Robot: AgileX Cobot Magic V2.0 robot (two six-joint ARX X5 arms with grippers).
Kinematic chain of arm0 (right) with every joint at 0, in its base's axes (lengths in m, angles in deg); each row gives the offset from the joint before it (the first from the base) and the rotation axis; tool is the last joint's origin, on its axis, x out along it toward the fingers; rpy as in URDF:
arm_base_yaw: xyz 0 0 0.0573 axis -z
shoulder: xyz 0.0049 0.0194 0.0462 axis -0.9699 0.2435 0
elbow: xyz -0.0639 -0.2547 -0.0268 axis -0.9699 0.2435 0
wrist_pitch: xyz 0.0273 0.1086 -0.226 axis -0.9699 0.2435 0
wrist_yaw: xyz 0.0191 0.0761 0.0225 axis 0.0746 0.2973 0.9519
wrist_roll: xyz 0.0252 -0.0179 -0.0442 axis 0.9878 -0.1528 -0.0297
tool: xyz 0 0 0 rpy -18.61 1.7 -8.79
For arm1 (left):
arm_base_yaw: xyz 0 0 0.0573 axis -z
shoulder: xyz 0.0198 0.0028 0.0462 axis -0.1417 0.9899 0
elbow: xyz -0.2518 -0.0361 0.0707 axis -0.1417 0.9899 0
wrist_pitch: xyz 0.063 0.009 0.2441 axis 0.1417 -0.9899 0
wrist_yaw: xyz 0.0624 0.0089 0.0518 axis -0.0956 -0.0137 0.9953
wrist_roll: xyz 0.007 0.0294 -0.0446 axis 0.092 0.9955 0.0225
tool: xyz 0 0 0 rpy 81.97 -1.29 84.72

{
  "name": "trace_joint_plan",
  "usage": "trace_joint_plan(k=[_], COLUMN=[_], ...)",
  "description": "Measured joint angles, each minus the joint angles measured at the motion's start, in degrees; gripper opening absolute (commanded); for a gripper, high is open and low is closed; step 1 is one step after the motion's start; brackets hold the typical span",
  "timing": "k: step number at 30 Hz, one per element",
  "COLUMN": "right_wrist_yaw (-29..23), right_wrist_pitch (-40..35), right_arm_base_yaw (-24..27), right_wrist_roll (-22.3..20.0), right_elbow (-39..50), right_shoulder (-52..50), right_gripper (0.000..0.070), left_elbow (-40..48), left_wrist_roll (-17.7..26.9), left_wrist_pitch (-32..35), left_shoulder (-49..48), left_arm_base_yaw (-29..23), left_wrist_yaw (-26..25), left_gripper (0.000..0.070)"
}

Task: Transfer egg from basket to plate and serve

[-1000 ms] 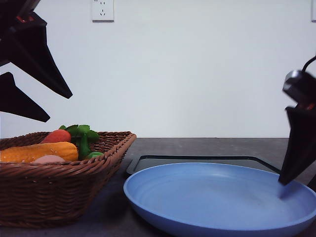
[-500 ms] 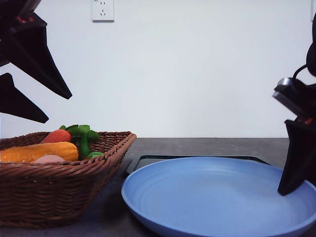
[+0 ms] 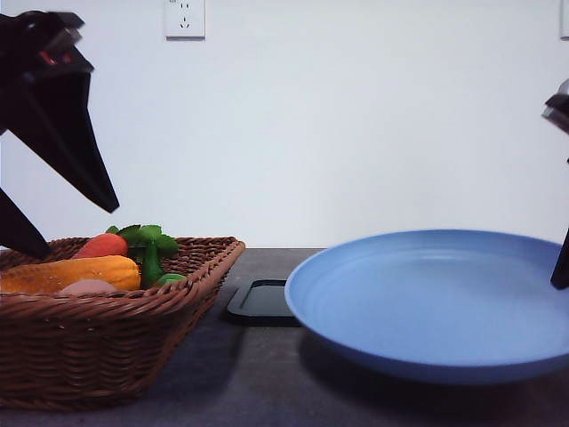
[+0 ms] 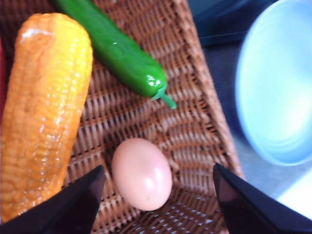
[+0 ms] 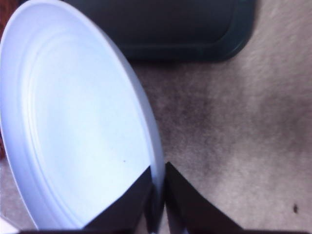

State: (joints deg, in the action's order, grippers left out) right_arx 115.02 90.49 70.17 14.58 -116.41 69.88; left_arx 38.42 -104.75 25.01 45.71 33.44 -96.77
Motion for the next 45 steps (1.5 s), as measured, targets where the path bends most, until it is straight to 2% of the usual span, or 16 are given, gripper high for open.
trace_joint_plan(k=[6, 11, 26, 28, 33, 36, 45], right_wrist_yaw=[0.0, 0.0, 0.0, 0.0, 0.0, 0.0, 0.0], right_wrist_pitch=[0.3, 0.8, 1.3, 1.3, 1.3, 1.3, 1.3], right_arm_base_yaw=[0.1, 0.1, 0.1, 0.1, 0.1, 0.1, 0.1], right_wrist_roll=[0.0, 0.0, 0.0, -0.1, -0.2, -0.2, -0.2], right_elbow=[0.0, 0.0, 0.0, 0.0, 0.0, 0.0, 0.0], right_shoulder=[-0.8, -0.9, -0.9, -0.9, -0.9, -0.9, -0.8], right_gripper=[0.0, 0.0, 0.0, 0.0, 0.0, 0.0, 0.0], left_elbow=[0.0, 0.0, -0.4, -0.6, -0.6, -0.7, -7.3], left_wrist_roll=[-2.2, -3.2, -3.4, -3.4, -3.2, -3.1, -1.4], left_wrist_pitch=[0.2, 1.4, 5.2, 5.3, 5.1, 4.7, -3.3], left_shoulder=[2.1, 5.0, 14.0, 14.5, 14.6, 14.7, 14.9], left_arm_base_yaw=[6.5, 9.5, 10.1, 10.1, 10.1, 10.1, 10.1], left_wrist_yaw=[8.5, 13.1, 14.2, 14.3, 14.5, 14.6, 14.4], left_gripper=[0.046, 0.046, 0.0455, 0.0423, 0.0243, 0.018, 0.0165])
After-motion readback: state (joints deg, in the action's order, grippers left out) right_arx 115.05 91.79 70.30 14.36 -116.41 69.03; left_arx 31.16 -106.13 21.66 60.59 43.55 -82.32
